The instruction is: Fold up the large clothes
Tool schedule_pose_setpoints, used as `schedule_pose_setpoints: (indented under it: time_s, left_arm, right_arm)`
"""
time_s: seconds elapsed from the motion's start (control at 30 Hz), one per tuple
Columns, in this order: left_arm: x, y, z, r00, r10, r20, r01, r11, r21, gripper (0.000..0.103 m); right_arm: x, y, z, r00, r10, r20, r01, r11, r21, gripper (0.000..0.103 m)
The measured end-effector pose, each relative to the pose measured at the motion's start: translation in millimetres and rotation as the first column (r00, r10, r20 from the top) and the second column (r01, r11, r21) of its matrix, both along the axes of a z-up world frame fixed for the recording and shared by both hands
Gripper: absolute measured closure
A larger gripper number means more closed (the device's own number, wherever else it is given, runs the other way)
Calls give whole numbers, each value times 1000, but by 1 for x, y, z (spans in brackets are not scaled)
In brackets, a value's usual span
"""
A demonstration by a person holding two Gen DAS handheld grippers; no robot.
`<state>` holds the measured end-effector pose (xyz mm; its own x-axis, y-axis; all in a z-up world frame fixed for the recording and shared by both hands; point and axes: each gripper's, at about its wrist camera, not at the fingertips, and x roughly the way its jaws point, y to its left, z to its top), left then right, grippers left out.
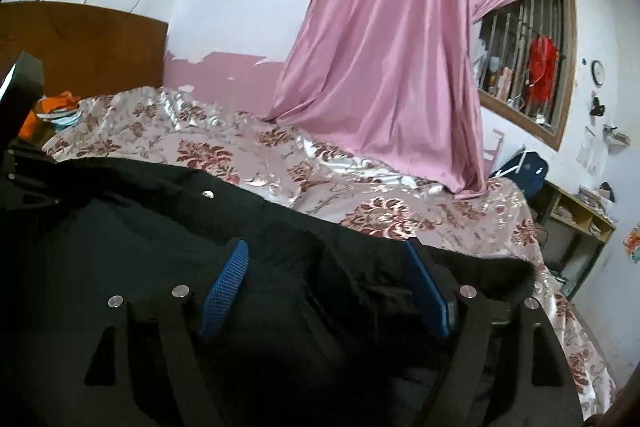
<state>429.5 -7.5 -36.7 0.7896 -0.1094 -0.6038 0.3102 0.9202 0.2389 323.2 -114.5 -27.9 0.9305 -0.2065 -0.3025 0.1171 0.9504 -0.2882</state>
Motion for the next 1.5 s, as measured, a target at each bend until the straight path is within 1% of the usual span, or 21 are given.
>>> schedule_pose_setpoints:
  time_s: [0.1, 0.2, 0.3, 0.33, 0.37, 0.47, 0.63, 0.7, 0.73, 0.77, 0.8, 0.83, 0.87, 0.93, 1.0, 1.07, 1.17, 1.27, 1.3, 1.4, 1.5]
  left_arm:
    - [3, 4, 10, 1000, 24, 4, -24, 1000, -16, 94]
    - [17, 6, 17, 998, 58, -34, -59, 998, -26, 94]
    - [36, -1, 0, 990, 94, -100, -90, 995, 43, 94]
    - [43, -3, -10, 985, 106, -134, -98, 993, 65, 94]
    - [45, -5, -14, 983, 111, -144, -102, 992, 73, 93]
    - [38, -10, -12, 985, 111, -133, -97, 990, 103, 92]
    - [11, -17, 8, 990, 93, -106, -73, 981, 180, 90]
    - [5, -13, 21, 988, 114, -101, -97, 983, 154, 83]
    - [1, -8, 29, 987, 127, -97, -115, 986, 119, 75]
    - [-4, -3, 39, 986, 145, -87, -138, 987, 80, 60]
    - [-10, 1, 47, 984, 160, -76, -157, 986, 50, 50]
    - [-18, 6, 57, 983, 176, -54, -176, 984, 18, 29]
    - [-23, 9, 63, 983, 182, -37, -182, 983, 3, 21]
    - [-44, 12, 77, 984, 178, 5, -178, 984, -23, 20]
    - [-61, 11, 80, 988, 151, 16, -151, 988, -28, 17]
    - [-78, 7, 74, 994, 106, 6, -106, 994, -41, 12]
    - [-103, -2, 52, 998, 33, -47, -36, 997, -65, 12]
    - [-118, -9, 30, 995, -11, -101, 2, 996, -92, 12]
    - [-121, -11, 20, 992, -17, -127, 5, 996, -91, 12]
    - [-119, -21, -5, 983, 6, -184, -12, 999, -30, 12]
    - [-109, -23, -22, 977, 12, -214, -16, 1000, -19, 8]
  right_arm:
    - [-4, -9, -2, 1000, -14, -15, 14, 1000, 27, 28]
    - [-5, -16, -4, 999, -5, -46, 6, 1000, 26, 28]
    - [-8, -20, -6, 998, -12, -65, 13, 1000, 22, 28]
    - [-12, -22, -5, 998, -16, -63, 18, 999, 42, 28]
    - [-15, -24, -5, 998, -20, -60, 23, 998, 64, 27]
    - [-29, -34, -11, 996, -20, -82, 33, 987, 157, 24]
    - [-50, -53, -32, 984, -42, -174, 75, 979, 192, 23]
    - [-59, -62, -34, 981, -47, -190, 88, 974, 210, 23]
    - [-63, -67, -34, 979, -52, -197, 95, 971, 218, 23]
    - [-67, -71, -32, 978, -58, -201, 104, 969, 226, 22]
    - [-72, -75, -30, 978, -64, -199, 111, 965, 237, 22]
    - [-76, -78, -29, 979, -69, -193, 116, 962, 249, 20]
    - [-81, -81, -27, 980, -71, -187, 120, 957, 263, 17]
    - [-88, -84, -24, 981, -69, -179, 119, 951, 286, 13]
    - [-94, -85, -24, 984, -56, -172, 107, 947, 303, 12]
    - [-97, -82, -28, 982, -34, -187, 91, 947, 307, 11]
    - [-91, -72, -39, 964, 17, -264, 60, 959, 278, 11]
    - [-93, -63, -46, 952, 48, -304, 27, 971, 238, 11]
    - [-95, -61, -48, 949, 57, -310, 16, 973, 230, 11]
    - [-94, -58, -53, 936, 92, -339, -19, 977, 214, 11]
    - [-84, -52, -65, 906, 126, -403, -52, 981, 188, 11]
